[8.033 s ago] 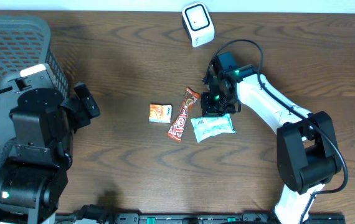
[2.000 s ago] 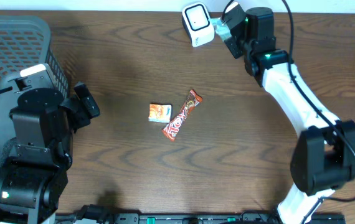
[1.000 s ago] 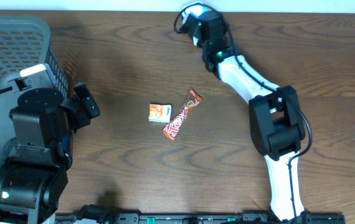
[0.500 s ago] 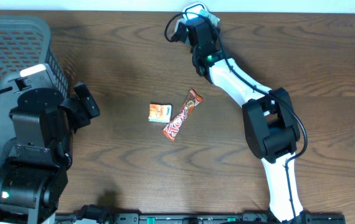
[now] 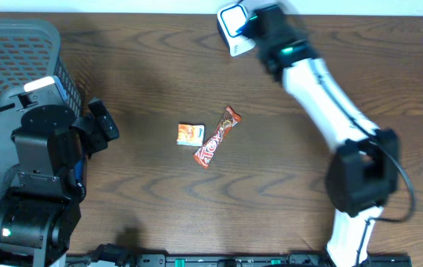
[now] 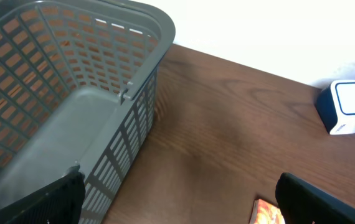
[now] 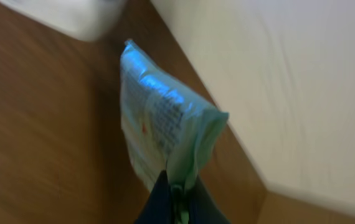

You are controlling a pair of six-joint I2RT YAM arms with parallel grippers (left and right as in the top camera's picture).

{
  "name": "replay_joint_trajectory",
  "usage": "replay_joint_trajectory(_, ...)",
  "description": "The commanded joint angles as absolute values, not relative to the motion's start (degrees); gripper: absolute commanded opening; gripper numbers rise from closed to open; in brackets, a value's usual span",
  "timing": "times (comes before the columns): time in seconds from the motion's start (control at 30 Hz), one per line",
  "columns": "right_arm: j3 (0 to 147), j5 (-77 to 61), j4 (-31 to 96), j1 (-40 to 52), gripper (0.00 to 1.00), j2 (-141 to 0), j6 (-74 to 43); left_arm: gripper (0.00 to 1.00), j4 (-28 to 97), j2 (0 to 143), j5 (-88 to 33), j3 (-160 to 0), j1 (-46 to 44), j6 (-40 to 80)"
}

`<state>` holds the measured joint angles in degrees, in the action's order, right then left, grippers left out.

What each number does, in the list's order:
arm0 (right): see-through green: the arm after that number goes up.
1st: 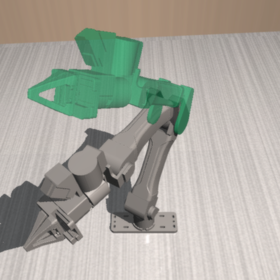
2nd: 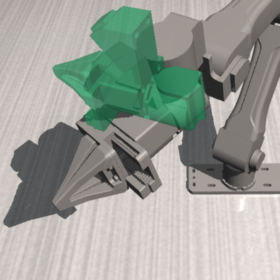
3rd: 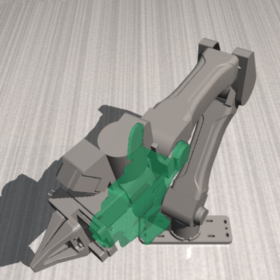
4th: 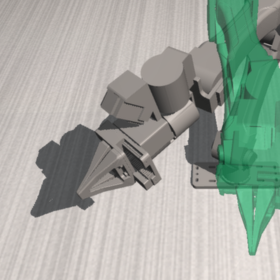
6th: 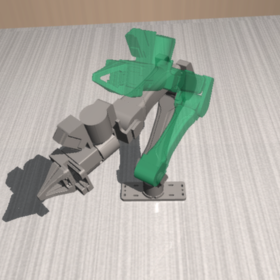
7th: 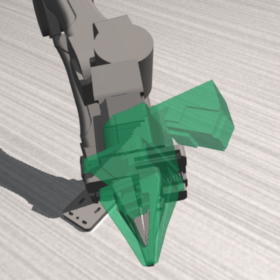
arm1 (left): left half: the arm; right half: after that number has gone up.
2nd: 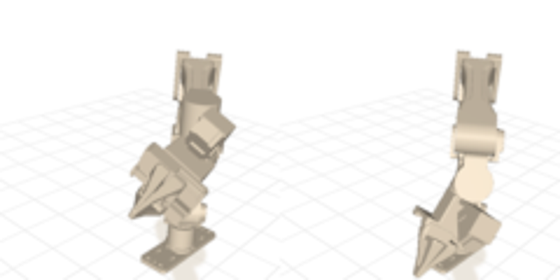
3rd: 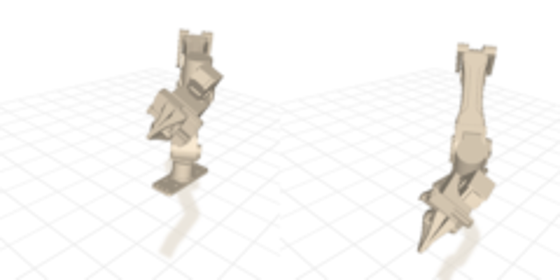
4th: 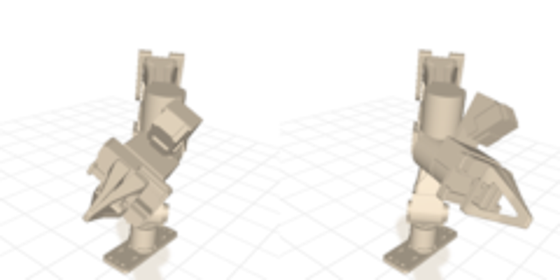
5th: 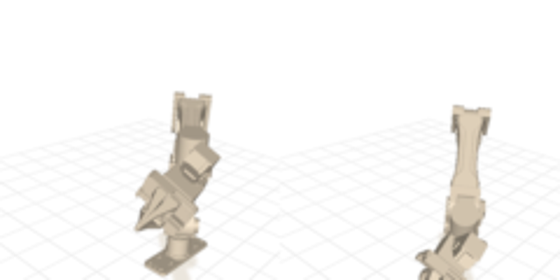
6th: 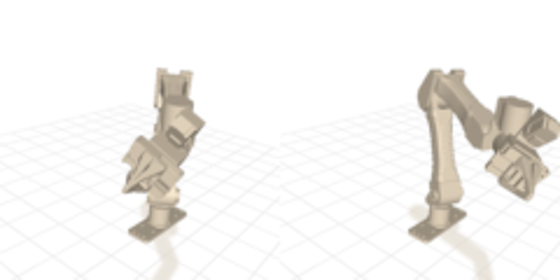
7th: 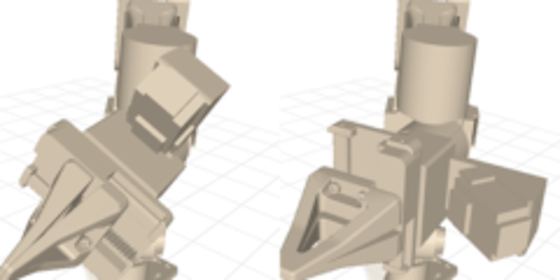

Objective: Scan the item barcode
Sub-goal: 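Hold the wipes pack barcode in front of the scanner window, then move the wipes pack to the right table edge and release it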

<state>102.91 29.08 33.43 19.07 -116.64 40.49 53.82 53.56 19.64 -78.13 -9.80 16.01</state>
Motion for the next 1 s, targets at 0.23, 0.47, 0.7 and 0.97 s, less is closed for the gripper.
replay_joint_trajectory(0.23, 103.5, 16.9, 54.1, -1.8, 0.01, -114.0, 22.4, 0.98, 54.0, 53.5, 20.2, -78.5, -9.5, 15.0)
replay_joint_trajectory(0.47, 103.3, 7.0, 58.8, -16.1, 0.01, -114.0, 20.8, 0.98, 54.0, 53.5, 20.2, -78.5, -9.5, 15.0)
replay_joint_trajectory(0.7, 103.3, -4.1, 57.8, -29.6, 0.01, -115.8, 20.8, 0.98, 54.0, 53.5, 20.2, -78.5, -9.5, 15.0)
replay_joint_trajectory(0.97, 103.3, -15.1, 57.1, -39.6, 0.01, -124.2, 20.8, 0.98, 54.0, 53.5, 20.2, -78.5, -9.5, 15.0)
